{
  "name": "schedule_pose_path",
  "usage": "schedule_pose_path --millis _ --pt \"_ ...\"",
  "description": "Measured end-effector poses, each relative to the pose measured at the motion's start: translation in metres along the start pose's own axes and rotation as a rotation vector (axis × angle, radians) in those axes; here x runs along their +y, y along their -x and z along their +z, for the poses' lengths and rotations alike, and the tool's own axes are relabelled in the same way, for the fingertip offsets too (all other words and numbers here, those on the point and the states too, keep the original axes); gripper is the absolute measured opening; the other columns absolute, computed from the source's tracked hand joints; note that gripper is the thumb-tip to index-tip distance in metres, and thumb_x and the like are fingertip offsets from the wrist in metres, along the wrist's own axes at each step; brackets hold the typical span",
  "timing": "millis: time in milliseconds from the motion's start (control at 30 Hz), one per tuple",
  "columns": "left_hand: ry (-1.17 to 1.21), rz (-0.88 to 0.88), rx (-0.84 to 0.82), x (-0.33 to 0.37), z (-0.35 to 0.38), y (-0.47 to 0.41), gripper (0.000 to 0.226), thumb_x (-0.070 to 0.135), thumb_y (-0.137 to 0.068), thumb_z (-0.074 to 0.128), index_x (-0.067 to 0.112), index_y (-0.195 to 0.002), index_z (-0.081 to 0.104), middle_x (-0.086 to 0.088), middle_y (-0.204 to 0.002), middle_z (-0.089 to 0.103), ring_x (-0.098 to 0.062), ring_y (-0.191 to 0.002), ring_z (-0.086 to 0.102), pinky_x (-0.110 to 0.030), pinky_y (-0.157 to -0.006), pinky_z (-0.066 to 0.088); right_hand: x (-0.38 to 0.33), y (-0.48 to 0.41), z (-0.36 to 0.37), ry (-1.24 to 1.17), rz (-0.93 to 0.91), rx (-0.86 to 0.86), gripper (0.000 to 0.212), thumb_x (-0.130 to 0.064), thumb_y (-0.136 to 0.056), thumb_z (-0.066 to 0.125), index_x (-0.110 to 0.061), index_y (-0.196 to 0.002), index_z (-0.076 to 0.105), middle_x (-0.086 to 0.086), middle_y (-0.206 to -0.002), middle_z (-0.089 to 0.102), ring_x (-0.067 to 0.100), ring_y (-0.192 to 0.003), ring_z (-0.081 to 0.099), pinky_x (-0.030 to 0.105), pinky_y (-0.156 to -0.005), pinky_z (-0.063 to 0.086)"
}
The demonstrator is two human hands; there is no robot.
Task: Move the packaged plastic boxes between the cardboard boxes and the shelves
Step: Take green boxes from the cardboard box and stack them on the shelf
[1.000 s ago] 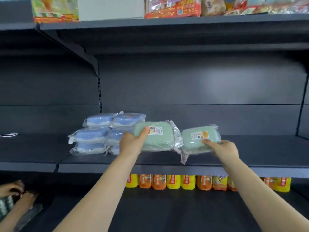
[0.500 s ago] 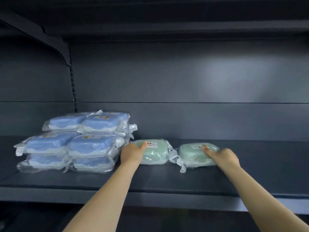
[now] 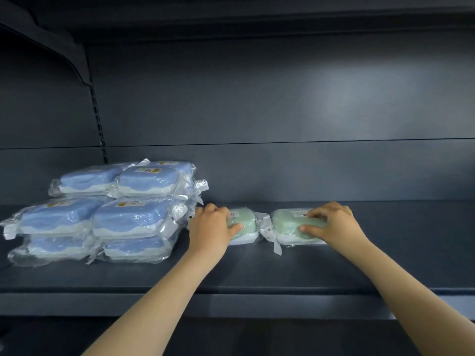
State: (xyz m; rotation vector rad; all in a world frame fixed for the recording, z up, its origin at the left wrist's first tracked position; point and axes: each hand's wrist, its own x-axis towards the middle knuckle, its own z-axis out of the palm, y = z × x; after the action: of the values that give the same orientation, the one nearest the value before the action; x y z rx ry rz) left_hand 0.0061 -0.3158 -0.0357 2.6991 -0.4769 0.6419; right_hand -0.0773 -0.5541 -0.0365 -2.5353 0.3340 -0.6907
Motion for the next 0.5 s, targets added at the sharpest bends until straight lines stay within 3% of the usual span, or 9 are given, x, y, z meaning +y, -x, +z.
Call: schedule_pose_path --millis 233,500 --pt "0.135 -0.083 -0.034 -0.015 0.021 -0.046 0.036 0.036 -0.088 0.062 0.016 -0.118 0.061 -0.005 -0.12 0.057 -0.025 -0.114 0.047 -0.032 -0.092 0.042 -0.011 -0.042 0.032 -0.033 -0.005 0.014 0.036 -0.036 -0.074 0.078 -0.016 -0.102 0.067 -0.005 -0.105 0.05 0.018 -0.11 0.04 0.019 -0.083 0.03" --pt "0.159 -0.162 0.002 -0.024 0.057 -0.096 0.036 0.026 -0.092 0.059 0.011 -0.125 0.058 -0.008 -0.123 0.06 -0.024 -0.118 0.05 -0.03 -0.096 0.04 -0.022 -0.105 0.078 -0.008 -0.02 0.016 0.039 -0.037 -0.077 0.075 -0.015 -0.108 0.065 -0.002 -0.116 0.053 0.019 -0.113 0.04 0.018 -0.085 0.031"
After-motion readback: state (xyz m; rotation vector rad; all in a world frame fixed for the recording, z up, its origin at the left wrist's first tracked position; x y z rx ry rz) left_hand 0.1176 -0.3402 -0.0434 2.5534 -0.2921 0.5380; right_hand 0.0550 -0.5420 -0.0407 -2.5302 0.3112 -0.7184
